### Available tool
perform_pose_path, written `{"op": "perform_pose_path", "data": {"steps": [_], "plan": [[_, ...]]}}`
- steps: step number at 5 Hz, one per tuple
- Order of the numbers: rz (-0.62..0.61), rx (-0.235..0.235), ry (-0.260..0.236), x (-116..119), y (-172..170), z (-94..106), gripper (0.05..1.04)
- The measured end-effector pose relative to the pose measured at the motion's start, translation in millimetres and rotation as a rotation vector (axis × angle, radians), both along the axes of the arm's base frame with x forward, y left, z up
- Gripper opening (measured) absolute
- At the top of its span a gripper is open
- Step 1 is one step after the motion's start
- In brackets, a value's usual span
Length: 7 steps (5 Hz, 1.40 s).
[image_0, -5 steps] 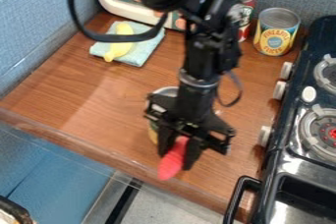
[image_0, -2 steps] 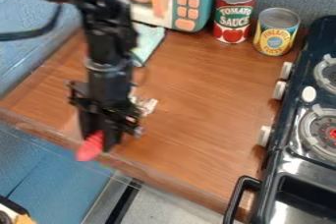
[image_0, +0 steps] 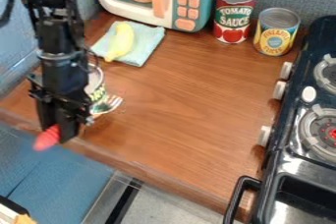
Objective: Move red fork the right side of yellow can and push the yellow can to the left side with it
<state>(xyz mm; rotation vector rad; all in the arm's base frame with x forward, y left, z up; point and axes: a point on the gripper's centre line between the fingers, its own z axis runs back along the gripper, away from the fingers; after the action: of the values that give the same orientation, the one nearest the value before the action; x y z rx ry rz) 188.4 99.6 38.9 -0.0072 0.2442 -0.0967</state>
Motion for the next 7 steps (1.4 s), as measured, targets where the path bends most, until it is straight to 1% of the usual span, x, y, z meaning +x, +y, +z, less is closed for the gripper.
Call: {"op": "perform_pose_path", "data": {"steps": [1,2,3,4,5,6,7], "plan": [[-0.011,0.027,0.012,-2.5,18.2,2.1,0.410],[-0.011,0.057,0.023,-5.3,25.3,2.4,0.410],[-0.052,0.071,0.019,4.5,9.6,2.4,0.410],[-0.098,0.055,0.033,17.3,-20.9,-2.2,0.410],[-0.121,0.064,0.018,43.3,-49.1,-9.9,0.410],[-0.048,0.108,-0.014,58.7,-56.5,-15.6,0.410],[0.043,0.132,-0.017,68.4,-56.3,-26.5,0.410]]}}
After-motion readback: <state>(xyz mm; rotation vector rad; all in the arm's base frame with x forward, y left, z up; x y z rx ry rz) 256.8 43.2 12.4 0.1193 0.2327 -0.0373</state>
